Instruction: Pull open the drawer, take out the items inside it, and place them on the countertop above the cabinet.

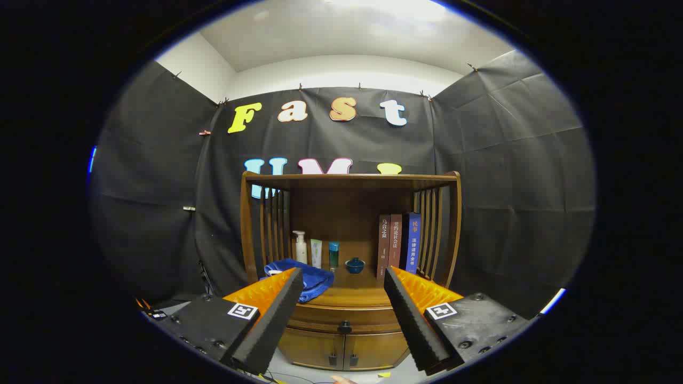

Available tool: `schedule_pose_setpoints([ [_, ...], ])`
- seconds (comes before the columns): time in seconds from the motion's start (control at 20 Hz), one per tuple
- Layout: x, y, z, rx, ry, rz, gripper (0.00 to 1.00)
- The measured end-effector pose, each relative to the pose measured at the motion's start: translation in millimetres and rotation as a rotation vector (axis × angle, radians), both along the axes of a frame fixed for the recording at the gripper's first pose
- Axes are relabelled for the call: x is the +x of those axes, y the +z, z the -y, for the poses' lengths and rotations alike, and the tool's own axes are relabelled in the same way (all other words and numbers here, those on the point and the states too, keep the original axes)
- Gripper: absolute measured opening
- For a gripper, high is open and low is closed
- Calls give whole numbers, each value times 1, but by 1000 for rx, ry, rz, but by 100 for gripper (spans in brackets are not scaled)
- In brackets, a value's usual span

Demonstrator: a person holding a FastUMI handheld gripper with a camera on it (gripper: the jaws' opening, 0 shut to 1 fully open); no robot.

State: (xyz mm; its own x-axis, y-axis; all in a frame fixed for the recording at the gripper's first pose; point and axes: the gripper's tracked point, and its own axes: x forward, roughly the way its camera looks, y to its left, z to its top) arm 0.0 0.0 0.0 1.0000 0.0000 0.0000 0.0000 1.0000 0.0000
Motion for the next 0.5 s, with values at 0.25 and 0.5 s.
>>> schedule_pose_setpoints([
  [0.25,2,2,6,-3,-25,7,99],
  [0.5,2,5,7,14,-22,10,99],
])
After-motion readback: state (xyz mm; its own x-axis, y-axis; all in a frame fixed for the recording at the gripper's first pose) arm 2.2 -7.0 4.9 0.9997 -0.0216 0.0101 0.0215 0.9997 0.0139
